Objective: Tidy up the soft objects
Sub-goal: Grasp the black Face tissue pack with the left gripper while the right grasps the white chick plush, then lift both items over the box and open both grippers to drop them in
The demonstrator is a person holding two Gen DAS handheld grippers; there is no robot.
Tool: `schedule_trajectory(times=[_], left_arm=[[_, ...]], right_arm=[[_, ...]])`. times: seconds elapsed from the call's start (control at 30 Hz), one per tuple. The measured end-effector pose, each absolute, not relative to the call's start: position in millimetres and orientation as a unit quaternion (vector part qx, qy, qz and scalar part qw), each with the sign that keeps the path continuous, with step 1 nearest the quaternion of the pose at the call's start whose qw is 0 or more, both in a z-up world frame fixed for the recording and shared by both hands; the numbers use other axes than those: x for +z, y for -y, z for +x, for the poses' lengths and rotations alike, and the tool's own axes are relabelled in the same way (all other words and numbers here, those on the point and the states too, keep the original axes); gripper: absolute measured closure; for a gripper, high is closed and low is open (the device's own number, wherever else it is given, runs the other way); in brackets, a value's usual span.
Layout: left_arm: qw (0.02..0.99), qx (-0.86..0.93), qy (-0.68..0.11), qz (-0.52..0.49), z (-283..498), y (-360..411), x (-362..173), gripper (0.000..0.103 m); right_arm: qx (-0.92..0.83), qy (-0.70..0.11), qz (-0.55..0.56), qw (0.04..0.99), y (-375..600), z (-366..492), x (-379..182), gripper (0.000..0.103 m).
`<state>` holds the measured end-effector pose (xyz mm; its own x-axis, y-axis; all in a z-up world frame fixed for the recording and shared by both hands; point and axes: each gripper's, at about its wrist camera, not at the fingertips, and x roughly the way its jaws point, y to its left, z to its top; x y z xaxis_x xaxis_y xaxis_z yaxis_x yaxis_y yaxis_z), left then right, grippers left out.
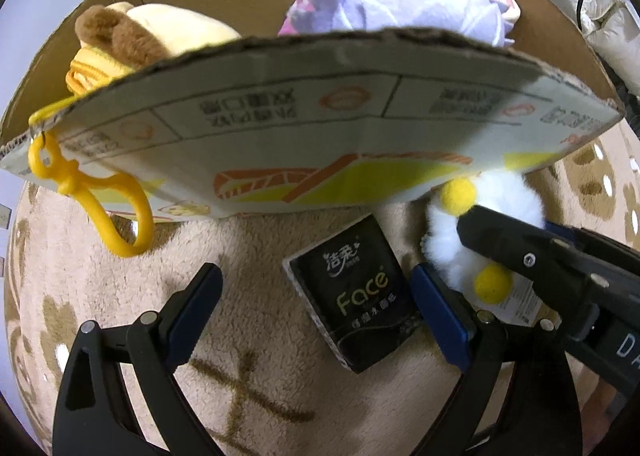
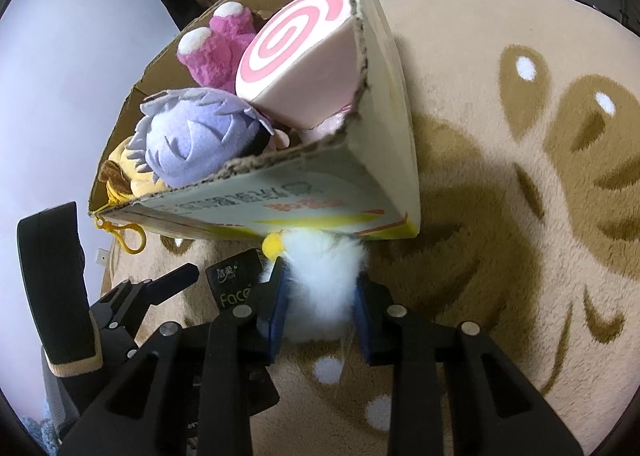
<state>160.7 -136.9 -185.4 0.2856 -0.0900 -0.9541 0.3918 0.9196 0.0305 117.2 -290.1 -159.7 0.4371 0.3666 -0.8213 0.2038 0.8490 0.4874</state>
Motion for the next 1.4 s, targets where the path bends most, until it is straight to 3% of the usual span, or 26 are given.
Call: schedule_trajectory(times=[0.17, 0.4, 0.7, 1.4], left_arm=[[0.783, -0.152, -0.591, 0.122, 156.6, 128.1, -191.4, 0.012], [0.773, -0.153, -0.6, 0.134, 150.0, 131.2, -196.0, 0.031], [0.777, -0.151, -0.593, 0.145, 141.1, 129.7, -191.7, 0.056], [0.812, -0.15, -0.549, 0.126, 112.5, 99.8, -151.3, 0.056]], right_arm=[[0.049, -0.534, 0.264, 0.802, 280.1, 120.6, -166.7, 0.071], [0.055, -0.545, 0.257, 0.796, 266.3, 126.7, -180.8, 0.067], [0.049, -0.554, 0.223, 0.801, 250.1, 127.4, -186.4, 0.069], [0.047, -0.503, 0.223, 0.834, 249.3, 109.4, -153.2, 0.07]])
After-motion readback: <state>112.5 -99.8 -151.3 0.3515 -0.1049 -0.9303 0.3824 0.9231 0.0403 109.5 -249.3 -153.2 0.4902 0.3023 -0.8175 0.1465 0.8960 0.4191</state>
